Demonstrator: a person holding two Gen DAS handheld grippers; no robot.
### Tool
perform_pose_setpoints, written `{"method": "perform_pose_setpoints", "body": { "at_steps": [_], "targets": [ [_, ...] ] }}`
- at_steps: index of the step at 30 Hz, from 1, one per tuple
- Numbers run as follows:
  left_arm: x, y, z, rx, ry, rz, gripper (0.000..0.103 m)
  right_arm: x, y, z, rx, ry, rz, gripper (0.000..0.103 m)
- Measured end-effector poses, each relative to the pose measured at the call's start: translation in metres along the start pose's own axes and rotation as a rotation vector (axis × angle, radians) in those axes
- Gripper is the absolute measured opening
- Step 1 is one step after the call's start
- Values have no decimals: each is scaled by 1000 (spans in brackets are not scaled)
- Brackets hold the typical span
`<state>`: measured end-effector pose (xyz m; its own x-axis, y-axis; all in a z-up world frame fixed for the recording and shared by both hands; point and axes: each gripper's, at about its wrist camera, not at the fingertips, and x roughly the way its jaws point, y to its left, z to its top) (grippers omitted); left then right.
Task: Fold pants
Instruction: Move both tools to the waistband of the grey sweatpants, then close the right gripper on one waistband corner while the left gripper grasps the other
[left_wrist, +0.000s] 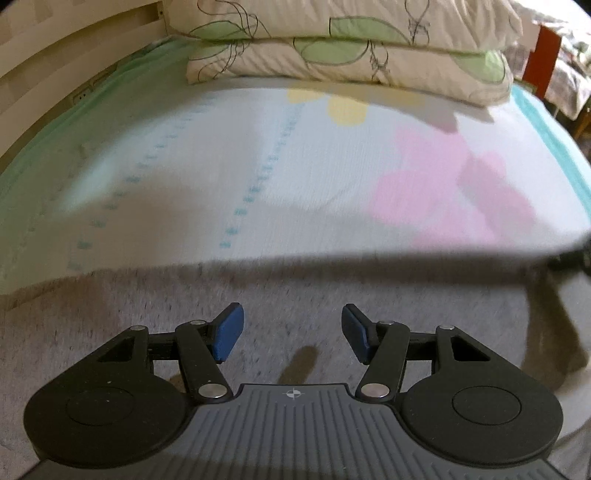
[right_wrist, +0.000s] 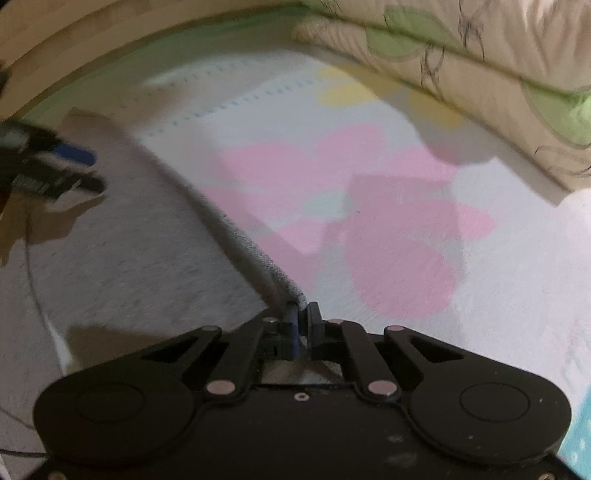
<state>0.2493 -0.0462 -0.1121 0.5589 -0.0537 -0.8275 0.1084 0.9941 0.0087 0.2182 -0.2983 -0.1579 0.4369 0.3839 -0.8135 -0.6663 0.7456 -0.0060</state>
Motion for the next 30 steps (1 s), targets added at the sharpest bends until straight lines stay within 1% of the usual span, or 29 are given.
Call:
{"method": "perform_pose_setpoints", "body": {
  "at_steps": [4,7,10,13,18,23,30],
  "targets": [
    [-1,-2,14,-53,5,-49,58,-24,31,-27,-18,-28,-14,5],
    [6,-4,19,-86,41,-74,58,-29,52,-44,-39,-23,-33,5],
    [13,-3,20,-128,80,-91,58,-27,66,-51,-26,-30,-62,5],
    [19,0,18,-169,111,-95,58,-22,67,-54,3,-40,-81,5],
    [25,1,16,-193,135,-81,58,-27,71,-62,26,-58,-93,5],
    [19,10,12,-270,150,-135,58,-28,70,-60,32,-64,-95,5],
    [27,10,12,-290,165,-119,58,-26,66,-61,47,-70,-91,6]
  ]
}}
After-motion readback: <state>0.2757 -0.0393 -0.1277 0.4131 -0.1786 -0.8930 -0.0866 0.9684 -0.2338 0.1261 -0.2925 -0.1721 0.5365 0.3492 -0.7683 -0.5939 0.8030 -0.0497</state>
